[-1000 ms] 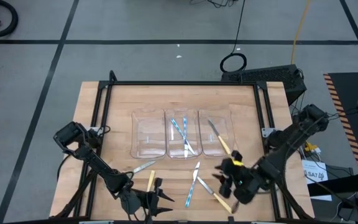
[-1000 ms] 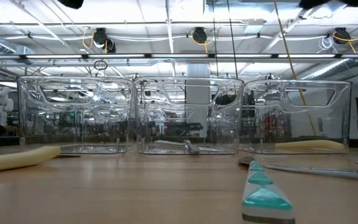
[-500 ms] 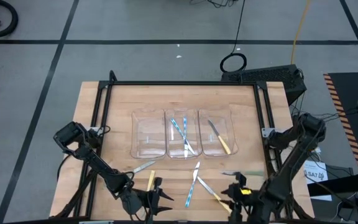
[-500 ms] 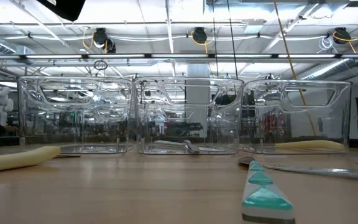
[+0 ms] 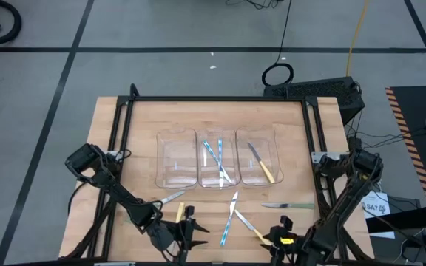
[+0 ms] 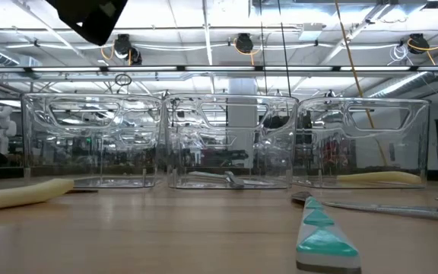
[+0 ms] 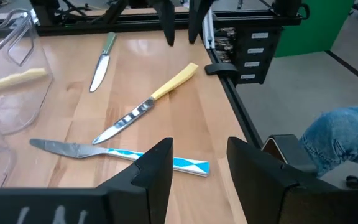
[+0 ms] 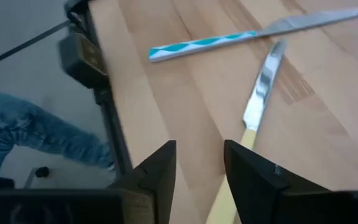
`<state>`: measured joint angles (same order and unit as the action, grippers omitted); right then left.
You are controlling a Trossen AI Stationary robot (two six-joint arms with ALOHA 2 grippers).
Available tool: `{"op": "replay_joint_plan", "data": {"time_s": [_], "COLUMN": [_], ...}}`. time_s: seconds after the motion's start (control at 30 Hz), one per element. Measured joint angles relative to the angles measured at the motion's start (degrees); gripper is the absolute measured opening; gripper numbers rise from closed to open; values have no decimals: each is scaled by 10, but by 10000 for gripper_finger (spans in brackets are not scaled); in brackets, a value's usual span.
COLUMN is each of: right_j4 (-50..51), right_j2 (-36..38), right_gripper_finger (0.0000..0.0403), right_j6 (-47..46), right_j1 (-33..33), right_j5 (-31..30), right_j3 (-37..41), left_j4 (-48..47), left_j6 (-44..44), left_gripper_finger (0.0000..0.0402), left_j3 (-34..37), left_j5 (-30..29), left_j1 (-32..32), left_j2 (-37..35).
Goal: Sort silverware by color (type)
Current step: Put the right yellow knife into the right transparent bin
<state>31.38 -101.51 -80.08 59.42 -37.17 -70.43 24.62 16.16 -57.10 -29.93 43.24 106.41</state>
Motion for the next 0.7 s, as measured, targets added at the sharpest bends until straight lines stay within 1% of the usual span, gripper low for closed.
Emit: {"op": "replay_joint_plan", "data": {"time_s": [0.1, 0.27, 0.33, 0.47, 0.63, 0.7], "right_j4": [3, 31, 53, 99, 146, 176], "right_j2": [-10, -30, -39, -68, -120, -138], "right_gripper_finger": [127, 127, 127, 127, 127, 127], "right_j6": [-18, -45, -61, -88, -92, -94], "right_j1": [-1, -1, -1, -1, 3, 2], "right_j5": [14, 16, 21, 57, 64, 94], "right_j3": [-1, -21, -37, -76, -141, -163], "left_j4": [-9, -31, -41, -53, -52, -52], "left_j6": [8, 12, 21, 24, 43, 59], "left_gripper_finger": [161, 161, 161, 161, 161, 161], "left_j3": [0, 0, 0, 0, 0, 0], "left_j5": [0, 0, 0, 0, 0, 0], "left_j1": [0, 0, 0, -2, -9, -9], "left_j2": [0, 0, 0, 0, 0, 0]}}
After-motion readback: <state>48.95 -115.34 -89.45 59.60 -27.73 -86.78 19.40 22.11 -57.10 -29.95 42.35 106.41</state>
